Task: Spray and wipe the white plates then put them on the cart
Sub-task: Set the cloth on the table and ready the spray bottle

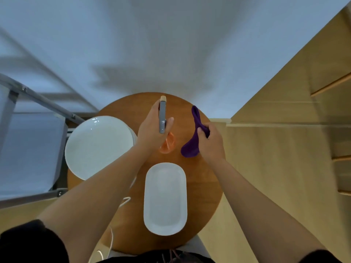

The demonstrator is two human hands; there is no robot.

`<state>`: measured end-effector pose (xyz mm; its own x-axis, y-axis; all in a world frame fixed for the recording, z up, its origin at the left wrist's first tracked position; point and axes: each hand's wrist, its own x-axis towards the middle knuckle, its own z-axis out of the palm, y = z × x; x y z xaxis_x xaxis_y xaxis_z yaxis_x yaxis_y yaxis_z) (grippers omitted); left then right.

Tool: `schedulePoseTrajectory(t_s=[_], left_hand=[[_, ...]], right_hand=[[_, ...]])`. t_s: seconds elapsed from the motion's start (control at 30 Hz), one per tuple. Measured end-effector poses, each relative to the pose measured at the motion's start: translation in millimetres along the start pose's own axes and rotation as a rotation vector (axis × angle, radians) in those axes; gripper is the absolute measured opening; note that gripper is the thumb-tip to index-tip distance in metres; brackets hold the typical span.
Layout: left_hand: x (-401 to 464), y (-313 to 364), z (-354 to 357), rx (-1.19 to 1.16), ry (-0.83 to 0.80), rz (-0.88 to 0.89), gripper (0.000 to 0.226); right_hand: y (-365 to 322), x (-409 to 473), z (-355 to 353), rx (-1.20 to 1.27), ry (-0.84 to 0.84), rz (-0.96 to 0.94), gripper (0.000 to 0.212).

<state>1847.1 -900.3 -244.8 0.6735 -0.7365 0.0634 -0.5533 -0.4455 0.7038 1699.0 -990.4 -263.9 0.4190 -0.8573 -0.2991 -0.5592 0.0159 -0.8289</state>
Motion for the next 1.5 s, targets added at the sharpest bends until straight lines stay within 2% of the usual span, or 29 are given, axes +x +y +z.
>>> schedulePoseTrajectory(t_s=[0.1,0.23,0.4,0.47,0.53,0.6,0.73,0.77,0.83,0.9,0.93,1.0,1.07,1.17,1.33,1.43,1.5], left_hand=[[-0.2,-5.0,12.2,0.014,-0.005,-0.039,0.057],[1.5,-10.6,27.6,0.035,-0.013,-0.073,0.064],[-0.3,-25.9,42.1,-0.072,-0.019,-0.188,0.06],[-1.7,-31.5,47.0,-0.083,-0.025,-0.203,0.06],[-4.1,-35.6,50.3,-0.075,-0.027,-0.193,0.061],[-6.8,-39.7,51.5,-0.078,-0.024,-0.186,0.061],[-12.8,-46.4,49.9,-0.095,-0.017,-0.179,0.062],[-14.1,-47.7,49.0,-0.09,-0.016,-0.165,0.063],[-16.2,-49.8,47.5,-0.075,-0.019,-0.139,0.066],[-18.1,-51.2,46.2,-0.073,-0.032,-0.139,0.071],[-19.3,-51.7,45.5,-0.074,-0.044,-0.143,0.073],[-21.7,-52.6,44.3,-0.067,-0.072,-0.14,0.078],[-23.1,-54.8,41.2,-0.073,-0.072,-0.166,0.082],[-24.2,-61.2,33.1,-0.08,-0.077,-0.224,0.091],[-33.0,-68.3,25.6,-0.134,-0.211,-0.284,0.096],[-38.8,-68.5,25.9,-0.221,-0.273,-0.319,0.087],[-42.5,-68.7,27.7,-0.245,-0.289,-0.327,0.079]], right_hand=[[8.5,6.5,5.6,-0.018,-0.037,0.042,0.022],[20.9,15.7,11.7,-0.092,-0.03,0.078,0.022],[51.4,24.2,9.9,-0.319,-0.108,0.147,0.02],[62.5,26.4,9.0,-0.462,-0.142,0.23,0.033],[73.4,28.2,8.8,-0.633,-0.155,0.289,0.058],[79.2,27.8,9.3,-0.762,-0.147,0.279,0.073],[74.7,24.5,13.3,-0.906,-0.077,0.214,0.076],[70.7,23.0,15.4,-0.914,-0.035,0.141,0.076],[59.7,20.3,23.2,-0.831,-0.025,-0.128,0.078],[43.0,18.1,39.1,-0.635,-0.207,-0.35,0.084],[34.9,17.2,49.7,-0.539,-0.306,-0.381,0.087],[20.9,18.5,69.6,-0.39,-0.412,-0.341,0.095],[13.0,22.7,82.0,-0.298,-0.438,-0.306,0.101],[15.2,26.3,88.6,-0.298,-0.472,-0.343,0.103],[22.5,27.0,95.7,-0.303,-0.423,-0.306,0.088],[25.0,25.1,99.0,-0.19,-0.446,-0.259,0.073],[27.5,24.1,101.2,-0.162,-0.457,-0.255,0.072]])
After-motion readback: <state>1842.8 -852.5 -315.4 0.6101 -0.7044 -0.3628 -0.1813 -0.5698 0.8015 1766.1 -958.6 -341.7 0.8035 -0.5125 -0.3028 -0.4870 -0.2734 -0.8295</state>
